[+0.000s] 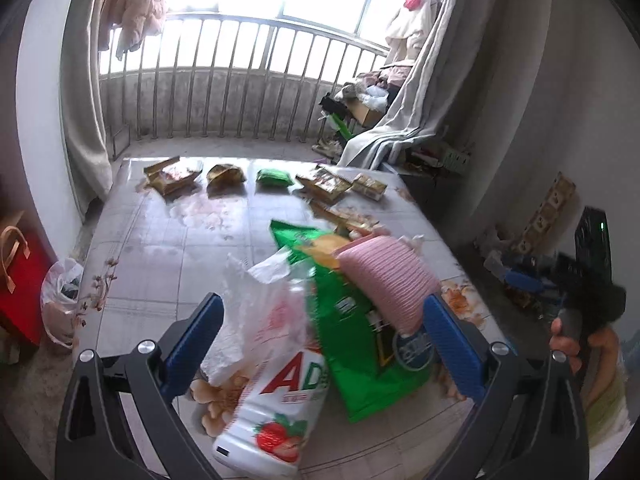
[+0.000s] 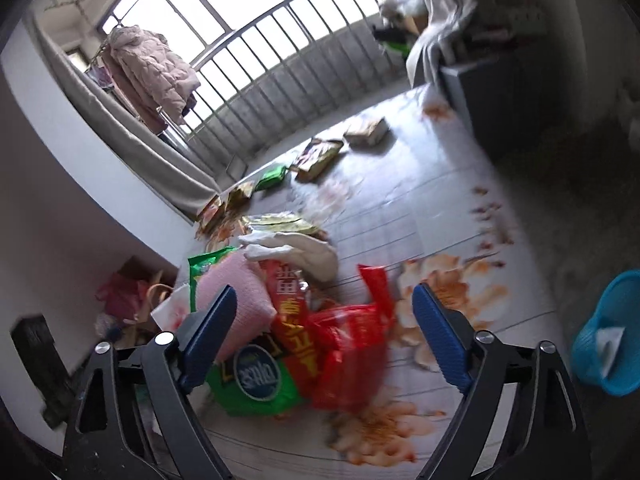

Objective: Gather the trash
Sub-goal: 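Swing both tools back over the table toward the remaining trash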

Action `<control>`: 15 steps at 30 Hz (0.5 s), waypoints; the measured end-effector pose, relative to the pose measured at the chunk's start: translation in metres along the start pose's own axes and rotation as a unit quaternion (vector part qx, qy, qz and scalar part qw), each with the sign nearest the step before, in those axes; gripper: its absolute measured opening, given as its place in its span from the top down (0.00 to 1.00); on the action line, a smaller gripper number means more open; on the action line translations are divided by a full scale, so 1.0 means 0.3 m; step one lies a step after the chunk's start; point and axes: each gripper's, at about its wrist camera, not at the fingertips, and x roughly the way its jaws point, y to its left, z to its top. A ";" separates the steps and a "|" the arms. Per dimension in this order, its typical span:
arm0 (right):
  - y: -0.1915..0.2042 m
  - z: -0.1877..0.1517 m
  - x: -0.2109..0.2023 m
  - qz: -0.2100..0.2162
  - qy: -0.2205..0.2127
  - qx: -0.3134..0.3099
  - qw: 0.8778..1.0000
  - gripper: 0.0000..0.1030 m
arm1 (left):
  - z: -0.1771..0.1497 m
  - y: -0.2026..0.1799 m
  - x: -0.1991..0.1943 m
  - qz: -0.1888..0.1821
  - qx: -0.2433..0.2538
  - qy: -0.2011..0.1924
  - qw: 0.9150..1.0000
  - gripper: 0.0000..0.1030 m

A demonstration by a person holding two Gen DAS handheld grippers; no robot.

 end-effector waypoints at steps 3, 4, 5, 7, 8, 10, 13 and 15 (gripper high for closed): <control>0.026 0.012 0.044 -0.004 0.022 0.017 1.000 0.28 | -0.016 0.013 0.038 0.013 0.003 0.008 1.000 0.05; 0.035 0.017 0.054 0.001 0.026 0.022 0.999 0.29 | -0.021 0.018 0.044 0.017 0.004 0.009 1.000 0.05; 0.050 0.030 0.072 0.004 0.028 0.022 0.999 0.30 | -0.025 0.023 0.045 0.019 0.008 0.007 1.000 0.05; 0.087 0.028 0.076 0.009 0.029 0.007 1.000 0.30 | -0.031 0.029 0.042 0.020 0.020 0.001 1.000 0.05; 0.108 0.026 0.078 0.010 0.029 -0.004 1.000 0.30 | -0.034 0.034 0.039 0.023 0.026 -0.004 0.999 0.05; 0.155 0.016 0.075 0.011 0.029 -0.031 0.999 0.30 | -0.034 0.051 0.032 0.025 0.031 -0.012 0.999 0.05; 0.216 -0.004 0.061 0.024 0.021 -0.063 0.998 0.30 | -0.024 0.109 0.017 0.022 0.014 -0.024 0.999 0.05; 0.255 -0.014 0.054 0.047 0.014 -0.077 0.996 0.30 | -0.019 0.142 0.013 0.018 0.002 -0.027 0.999 0.11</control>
